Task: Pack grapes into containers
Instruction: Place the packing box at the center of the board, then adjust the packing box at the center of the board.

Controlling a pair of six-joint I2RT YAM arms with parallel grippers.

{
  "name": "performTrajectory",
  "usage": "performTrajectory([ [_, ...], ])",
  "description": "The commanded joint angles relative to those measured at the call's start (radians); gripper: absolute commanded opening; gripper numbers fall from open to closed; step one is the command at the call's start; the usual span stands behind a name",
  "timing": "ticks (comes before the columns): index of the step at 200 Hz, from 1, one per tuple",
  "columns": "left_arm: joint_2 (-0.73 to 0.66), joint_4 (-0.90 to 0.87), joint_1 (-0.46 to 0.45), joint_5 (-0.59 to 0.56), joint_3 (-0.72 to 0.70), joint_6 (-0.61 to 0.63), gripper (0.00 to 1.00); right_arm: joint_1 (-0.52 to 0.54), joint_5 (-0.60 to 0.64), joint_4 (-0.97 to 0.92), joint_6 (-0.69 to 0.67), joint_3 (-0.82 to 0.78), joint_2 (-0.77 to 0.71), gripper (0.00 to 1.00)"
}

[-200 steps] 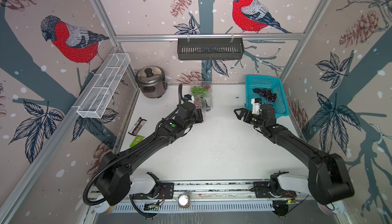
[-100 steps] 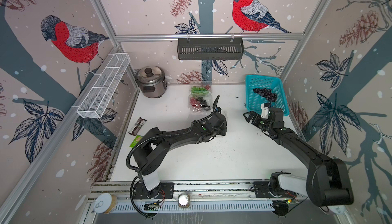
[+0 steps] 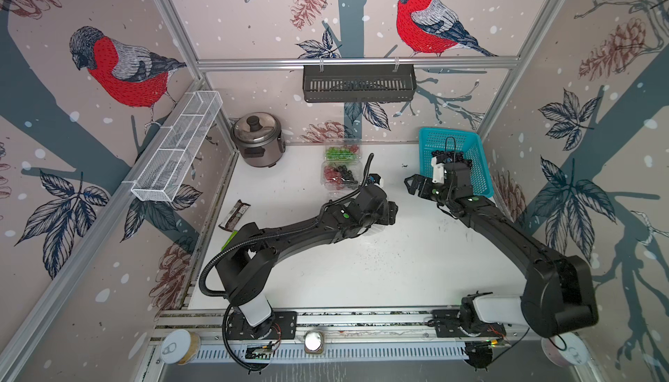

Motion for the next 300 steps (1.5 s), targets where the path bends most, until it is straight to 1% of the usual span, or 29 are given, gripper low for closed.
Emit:
performTrajectory([
  [1, -0.081, -0.035, 0.034, -0.021, -0.04, -0.014, 0.79, 0.047, 0.115, -0.083, -0.09, 0.115, 0.05, 1.0],
  [23, -0.22, 0.028, 0.127, 0.063, -0.183, -0.072, 0.85, 0.109, 0.198, -0.189, -0.171, 0.293, 0.148, 1.0],
  [28, -0.256, 0.047, 0.148, 0.078, -0.238, -0.089, 0.86, 0.121, 0.206, -0.211, -0.192, 0.333, 0.174, 1.0],
  [38, -0.326, 0.09, 0.187, 0.105, -0.32, -0.12, 0.96, 0.156, 0.231, -0.26, -0.235, 0.418, 0.231, 1.0],
  [41, -0.344, 0.1, 0.2, 0.117, -0.344, -0.129, 0.97, 0.168, 0.246, -0.276, -0.248, 0.442, 0.248, 0.99],
  [57, -0.43, 0.177, 0.268, 0.198, -0.458, -0.182, 0.97, 0.245, 0.341, -0.373, -0.327, 0.588, 0.364, 0.99],
  [79, -0.504, 0.268, 0.368, 0.332, -0.585, -0.265, 0.97, 0.355, 0.474, -0.519, -0.422, 0.781, 0.544, 1.0],
  [108, -0.566, 0.378, 0.487, 0.452, -0.729, -0.344, 0.97, 0.471, 0.648, -0.66, -0.523, 0.982, 0.756, 0.92],
  [125, -0.561, 0.435, 0.544, 0.528, -0.782, -0.379, 0.97, 0.494, 0.69, -0.728, -0.538, 1.057, 0.838, 0.86],
  [145, -0.565, 0.448, 0.563, 0.54, -0.812, -0.381, 0.97, 0.504, 0.675, -0.746, -0.537, 1.057, 0.862, 0.79],
  [163, -0.559, 0.444, 0.57, 0.54, -0.82, -0.373, 0.97, 0.505, 0.657, -0.749, -0.527, 1.024, 0.856, 0.78],
  [207, -0.518, 0.457, 0.575, 0.529, -0.832, -0.366, 0.97, 0.491, 0.651, -0.657, -0.505, 0.821, 0.766, 0.75],
  [233, -0.477, 0.467, 0.575, 0.545, -0.828, -0.365, 0.97, 0.48, 0.638, -0.577, -0.487, 0.717, 0.696, 0.69],
  [260, -0.443, 0.464, 0.575, 0.562, -0.816, -0.36, 0.97, 0.469, 0.608, -0.531, -0.474, 0.641, 0.644, 0.62],
  [300, -0.448, 0.441, 0.575, 0.539, -0.818, -0.347, 0.97, 0.467, 0.596, -0.512, -0.448, 0.544, 0.594, 0.59],
])
